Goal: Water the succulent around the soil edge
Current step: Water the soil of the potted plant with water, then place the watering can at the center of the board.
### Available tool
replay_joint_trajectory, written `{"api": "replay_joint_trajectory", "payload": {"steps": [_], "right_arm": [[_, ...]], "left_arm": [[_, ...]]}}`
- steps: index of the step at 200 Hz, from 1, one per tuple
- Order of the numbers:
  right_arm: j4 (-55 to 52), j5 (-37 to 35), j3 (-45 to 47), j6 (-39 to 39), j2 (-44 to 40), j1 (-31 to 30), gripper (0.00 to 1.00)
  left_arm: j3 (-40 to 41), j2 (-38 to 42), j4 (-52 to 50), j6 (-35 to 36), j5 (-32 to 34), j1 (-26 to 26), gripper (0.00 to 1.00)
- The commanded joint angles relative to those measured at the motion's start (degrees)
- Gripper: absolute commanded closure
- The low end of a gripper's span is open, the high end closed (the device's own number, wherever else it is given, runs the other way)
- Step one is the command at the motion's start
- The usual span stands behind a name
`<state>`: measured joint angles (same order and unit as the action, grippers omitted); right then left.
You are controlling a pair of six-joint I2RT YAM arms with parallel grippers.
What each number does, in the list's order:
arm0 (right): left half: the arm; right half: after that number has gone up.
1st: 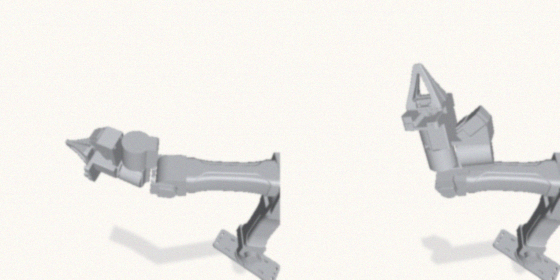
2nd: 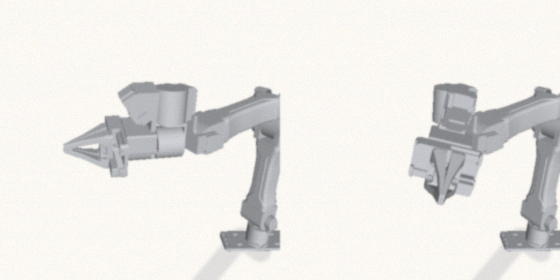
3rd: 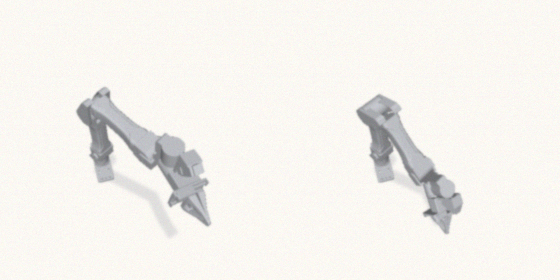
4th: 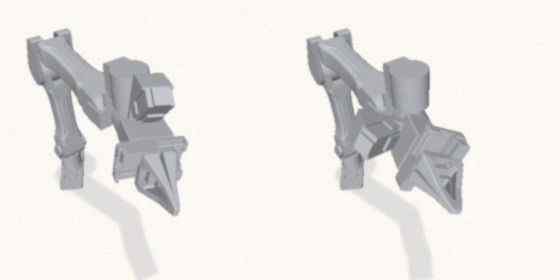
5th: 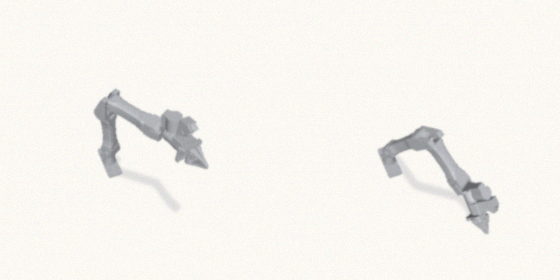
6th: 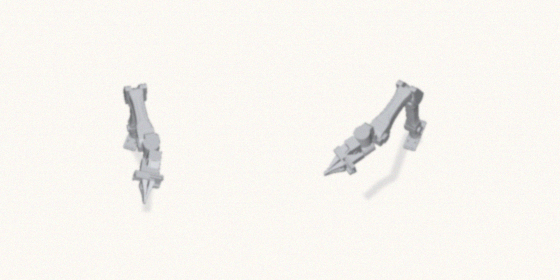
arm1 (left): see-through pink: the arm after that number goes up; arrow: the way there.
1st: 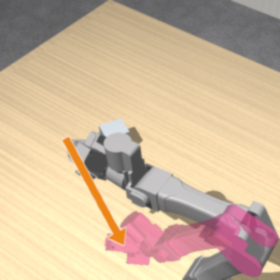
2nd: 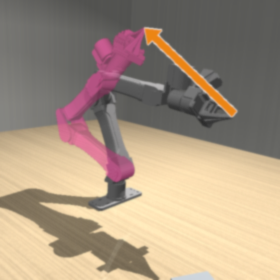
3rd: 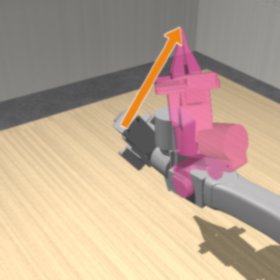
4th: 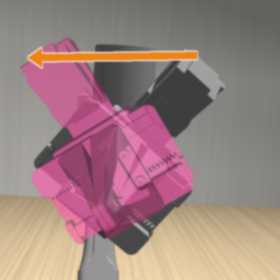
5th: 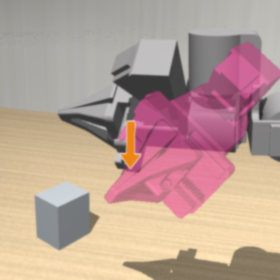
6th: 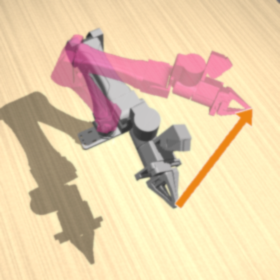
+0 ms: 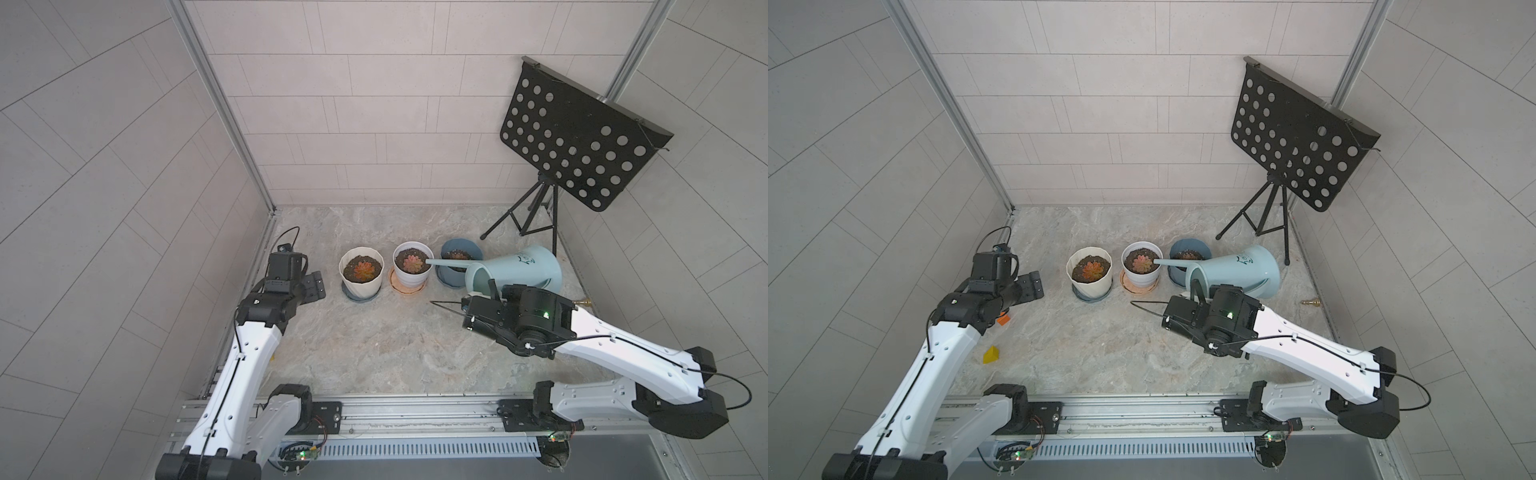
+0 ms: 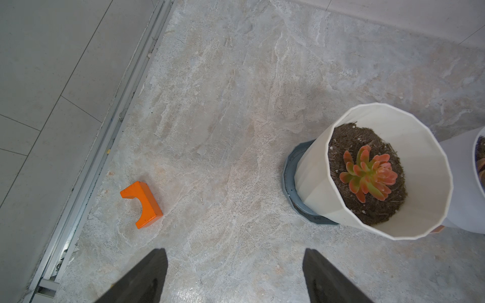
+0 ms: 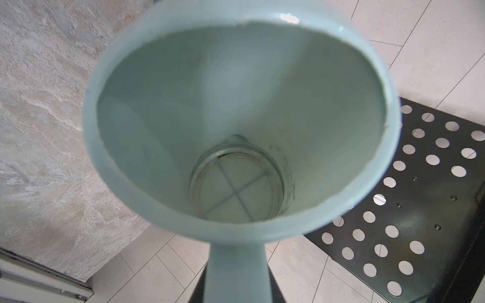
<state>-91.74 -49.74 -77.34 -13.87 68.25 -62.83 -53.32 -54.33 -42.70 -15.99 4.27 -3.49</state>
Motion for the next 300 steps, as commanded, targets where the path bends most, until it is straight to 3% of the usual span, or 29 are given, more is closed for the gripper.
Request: {"api": "replay_joint_trajectory", "payload": {"steps": [1,83,185,211,243,300], "right_arm": [[-10.8,-3.3,-1.0,-0.8,0.4,0.7,1.0],[-8.0,-5.4,-4.5,-2.5,3.0,3.0,1.0],[9.7,-4.2,-12.3,-5.7,0.0,1.5,1.0],[17.5,-1.8,-14.2,0.2,-5.4,0.0,1.0],[27.1,5.5,-12.6,13.8,-15.7,-0.4,1.0],[20.7,15.0,-10.4,35.4,-22.9,-0.5,1.0]], "left_arm": [[-0.3,0.1,0.6,0.6,0.1,0.4,0.12],[-0.3,0.1,0.6,0.6,-0.2,0.3,0.12],[-0.5,0.4,0.5,0.7,0.3,0.4,0.12],[-0.5,0.5,0.5,0.7,0.6,0.4,0.13],[-0.5,0.8,0.5,0.5,1.2,0.5,0.13],[0.0,0.8,0.7,0.4,2.7,0.5,0.14]]}}
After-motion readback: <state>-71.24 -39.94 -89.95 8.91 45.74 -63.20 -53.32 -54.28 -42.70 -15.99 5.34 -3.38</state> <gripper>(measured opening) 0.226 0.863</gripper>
